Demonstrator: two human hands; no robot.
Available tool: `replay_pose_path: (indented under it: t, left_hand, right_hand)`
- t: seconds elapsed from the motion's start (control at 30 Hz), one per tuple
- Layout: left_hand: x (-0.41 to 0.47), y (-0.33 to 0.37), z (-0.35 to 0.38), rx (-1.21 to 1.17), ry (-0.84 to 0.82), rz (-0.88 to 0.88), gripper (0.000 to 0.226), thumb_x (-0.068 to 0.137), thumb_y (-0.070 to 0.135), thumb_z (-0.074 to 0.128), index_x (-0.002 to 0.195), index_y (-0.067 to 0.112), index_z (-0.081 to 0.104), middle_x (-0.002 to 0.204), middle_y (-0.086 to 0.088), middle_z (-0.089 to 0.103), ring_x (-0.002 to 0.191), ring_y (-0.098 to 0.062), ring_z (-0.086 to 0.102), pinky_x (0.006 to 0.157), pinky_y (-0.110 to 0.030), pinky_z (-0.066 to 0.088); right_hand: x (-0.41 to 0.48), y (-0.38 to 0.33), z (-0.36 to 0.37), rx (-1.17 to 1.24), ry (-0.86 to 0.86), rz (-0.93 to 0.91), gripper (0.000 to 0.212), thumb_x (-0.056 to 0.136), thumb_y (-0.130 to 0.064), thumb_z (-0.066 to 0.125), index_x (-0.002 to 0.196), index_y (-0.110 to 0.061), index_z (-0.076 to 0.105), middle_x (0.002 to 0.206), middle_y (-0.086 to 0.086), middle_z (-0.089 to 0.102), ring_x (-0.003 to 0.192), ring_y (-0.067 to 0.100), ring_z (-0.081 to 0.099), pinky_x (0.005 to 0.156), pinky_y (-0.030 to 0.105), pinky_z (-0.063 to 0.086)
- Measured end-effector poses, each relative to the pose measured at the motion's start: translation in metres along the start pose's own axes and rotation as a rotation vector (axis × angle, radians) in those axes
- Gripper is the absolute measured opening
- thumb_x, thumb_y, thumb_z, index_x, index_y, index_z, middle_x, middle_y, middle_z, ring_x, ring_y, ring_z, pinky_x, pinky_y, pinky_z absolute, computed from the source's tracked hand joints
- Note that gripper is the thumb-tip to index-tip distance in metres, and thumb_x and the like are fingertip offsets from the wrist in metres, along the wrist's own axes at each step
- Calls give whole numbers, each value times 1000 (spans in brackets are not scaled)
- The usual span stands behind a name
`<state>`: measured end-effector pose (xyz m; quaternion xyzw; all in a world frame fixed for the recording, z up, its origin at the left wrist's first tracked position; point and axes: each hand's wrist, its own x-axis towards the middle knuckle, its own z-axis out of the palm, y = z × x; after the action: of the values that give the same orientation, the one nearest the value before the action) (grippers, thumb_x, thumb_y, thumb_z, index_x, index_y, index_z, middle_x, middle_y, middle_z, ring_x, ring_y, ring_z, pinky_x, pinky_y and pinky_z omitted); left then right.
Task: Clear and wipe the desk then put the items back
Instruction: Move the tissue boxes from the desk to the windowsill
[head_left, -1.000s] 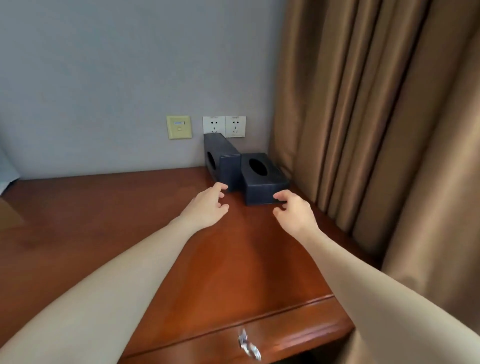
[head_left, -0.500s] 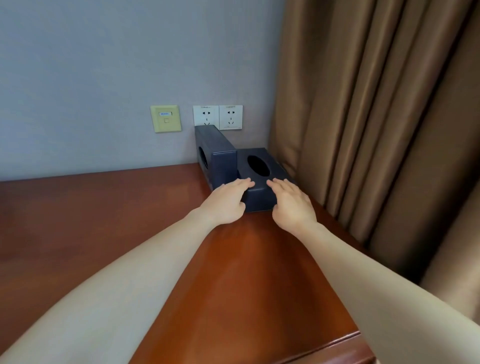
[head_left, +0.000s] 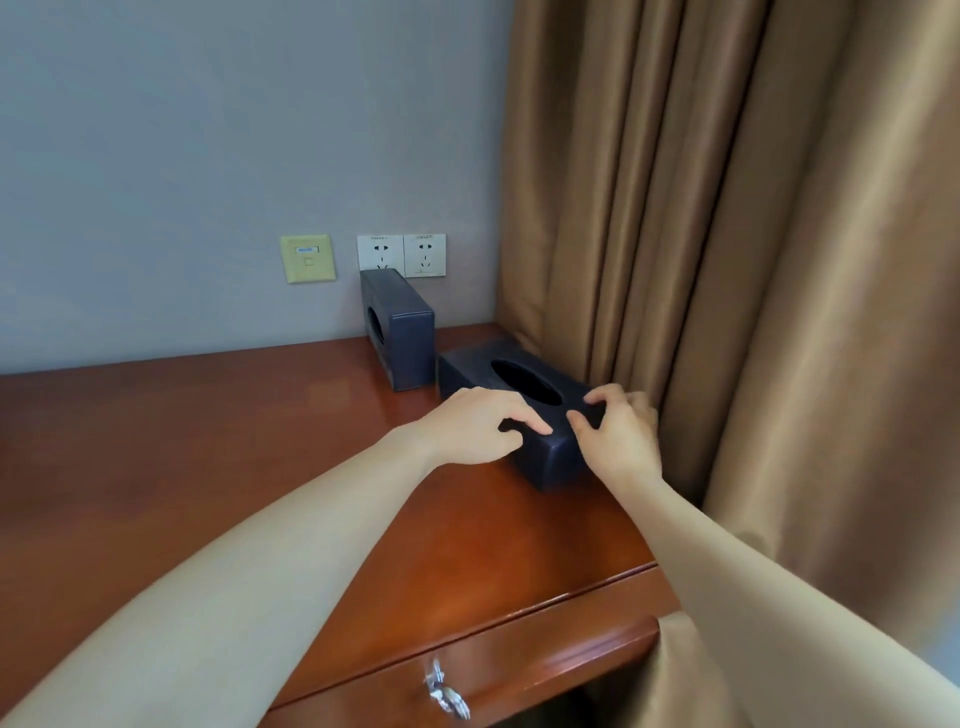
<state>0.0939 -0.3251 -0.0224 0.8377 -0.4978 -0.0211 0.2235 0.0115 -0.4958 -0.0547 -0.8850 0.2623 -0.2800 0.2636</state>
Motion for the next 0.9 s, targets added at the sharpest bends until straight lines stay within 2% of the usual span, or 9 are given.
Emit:
replay_pose_path:
  t: [0.07,0.13,0.2,0.27,0.37,0.53,0.73,0.8,0.9]
  left_hand:
    - [-3,12,-2,-12,-43,7,38,94,14,51,119,38,67,129,15,61,124,-4,49,109,-29,35]
    - [-5,21,-3,-45,-81,8,39,94,12,50,120,35,67,128,15,63,123,-2,51,107,-24,36]
    - [-9,25,-3,-94,-82,-3,38,96,10,49,125,31,65,125,14,65,118,1,55,104,-22,40]
    - [-14,23,-2,-124,-15,-33,36,97,12,50,126,28,63,126,12,63,114,1,56,102,-22,42]
    - [-23,11,-2,-125,109,-131,33,98,16,51,126,29,62,133,11,57,120,-3,51,103,-22,37]
    - [-33,-14,-7,-1,182,-263,33,98,22,52,129,30,59,140,7,52,131,-15,45,111,-41,35]
    - [-32,-26,-5,137,281,-535,48,98,36,52,144,25,41,149,-10,39,135,-33,36,107,-48,33]
    - [-33,-31,-5,52,284,-611,59,97,41,53,148,20,33,150,-14,35,135,-36,36,107,-48,35]
    - [-36,-36,-5,-197,269,-696,68,96,44,54,150,13,26,150,-14,37,132,-34,42,105,-42,39]
  right_hand:
    - [-8,6,-10,149,-39,160,63,89,-38,66,140,-15,38,143,12,35,132,30,39,100,40,43]
    - [-13,11,-18,264,-92,255,78,88,-38,67,147,-7,27,147,16,37,132,33,42,101,39,42]
    - [-14,15,-25,297,-145,272,76,89,-36,67,146,-3,28,143,17,45,129,33,46,98,37,43]
    - [-16,18,-30,314,-181,268,76,90,-35,67,147,-4,28,142,16,48,128,32,48,99,36,43]
    - [-19,24,-33,368,-215,265,78,89,-33,68,150,-8,26,146,14,45,132,31,45,104,36,39]
    - [-20,30,-37,459,-263,253,77,86,-29,72,148,-9,30,145,10,46,131,26,47,108,35,40]
    - [-21,37,-45,499,-356,212,70,90,-23,68,148,-10,32,145,7,45,132,19,44,95,21,35]
    - [-21,39,-46,496,-392,197,70,90,-23,68,149,-12,32,147,6,43,132,18,43,101,22,35]
    - [-20,41,-46,524,-451,201,70,91,-23,66,151,-16,29,151,6,38,137,20,40,114,34,33]
